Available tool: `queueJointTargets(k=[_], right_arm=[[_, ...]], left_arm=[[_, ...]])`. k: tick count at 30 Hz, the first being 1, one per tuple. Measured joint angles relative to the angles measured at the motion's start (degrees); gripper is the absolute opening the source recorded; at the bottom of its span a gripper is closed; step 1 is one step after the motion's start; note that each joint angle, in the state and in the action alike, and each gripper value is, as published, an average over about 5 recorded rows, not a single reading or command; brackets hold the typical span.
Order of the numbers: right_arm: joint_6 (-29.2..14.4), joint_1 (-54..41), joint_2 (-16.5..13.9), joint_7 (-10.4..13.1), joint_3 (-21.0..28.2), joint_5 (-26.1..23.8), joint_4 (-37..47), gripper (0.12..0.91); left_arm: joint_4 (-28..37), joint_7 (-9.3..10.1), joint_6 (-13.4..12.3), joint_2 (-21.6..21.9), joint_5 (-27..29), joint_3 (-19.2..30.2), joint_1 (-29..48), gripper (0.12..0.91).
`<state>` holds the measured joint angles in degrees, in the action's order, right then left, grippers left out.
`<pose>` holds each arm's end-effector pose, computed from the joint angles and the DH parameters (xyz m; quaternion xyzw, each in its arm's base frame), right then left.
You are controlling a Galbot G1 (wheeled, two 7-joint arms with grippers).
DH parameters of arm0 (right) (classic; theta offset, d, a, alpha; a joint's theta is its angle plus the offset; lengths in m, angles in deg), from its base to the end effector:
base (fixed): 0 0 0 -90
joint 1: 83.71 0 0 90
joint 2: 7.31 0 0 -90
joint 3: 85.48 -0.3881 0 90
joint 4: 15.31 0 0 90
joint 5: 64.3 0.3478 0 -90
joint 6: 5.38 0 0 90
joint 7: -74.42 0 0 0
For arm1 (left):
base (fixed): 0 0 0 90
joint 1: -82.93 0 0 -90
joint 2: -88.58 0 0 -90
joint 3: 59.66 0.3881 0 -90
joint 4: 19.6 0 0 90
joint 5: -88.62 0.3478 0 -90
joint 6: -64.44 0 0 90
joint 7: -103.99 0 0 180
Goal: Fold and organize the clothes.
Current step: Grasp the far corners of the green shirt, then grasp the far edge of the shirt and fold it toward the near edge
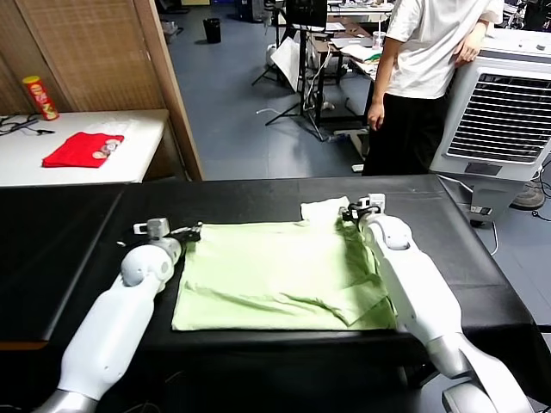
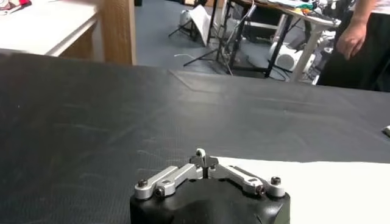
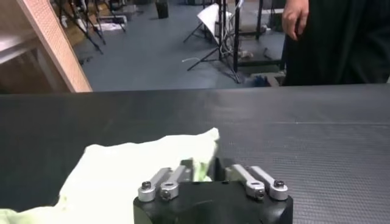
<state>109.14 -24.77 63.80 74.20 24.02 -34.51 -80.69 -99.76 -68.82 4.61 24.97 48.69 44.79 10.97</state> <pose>0.5331 -0.0727 -0.3075 0.0845 -0.9751 -0.0196 0.2043 0.4515 0.1223 -0.3146 -0.0359 -0.9667 0.0574 0.2469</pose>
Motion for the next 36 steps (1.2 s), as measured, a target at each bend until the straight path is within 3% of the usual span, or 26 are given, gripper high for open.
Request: queueJointTargets(k=[9, 19, 27, 36], right_arm=[[2.4, 10.1, -6.1, 1.4, -3.0, 3.5, -17.4, 0.122], [9.4, 23.0, -11.7, 8.3, -6.7, 8.7, -34.0, 0.122], [17.2, 29.6, -13.5, 13.3, -7.7, 9.2, -42.3, 0.122], [17.7, 33.8, -14.3, 13.6, -8.7, 9.1, -45.8, 0.122]], left_arm=[[-10.2, 0.25, -0.4, 3.6, 0.0, -2.1, -4.8, 0.128], [-26.0, 0.65, -0.5, 8.1, 1.6, -7.1, -19.7, 0.128], [-33.6, 1.62, -0.6, 8.4, 6.6, -10.8, -30.9, 0.128], [-36.4, 2.15, -0.4, 8.1, 10.2, -13.1, -38.1, 0.128]])
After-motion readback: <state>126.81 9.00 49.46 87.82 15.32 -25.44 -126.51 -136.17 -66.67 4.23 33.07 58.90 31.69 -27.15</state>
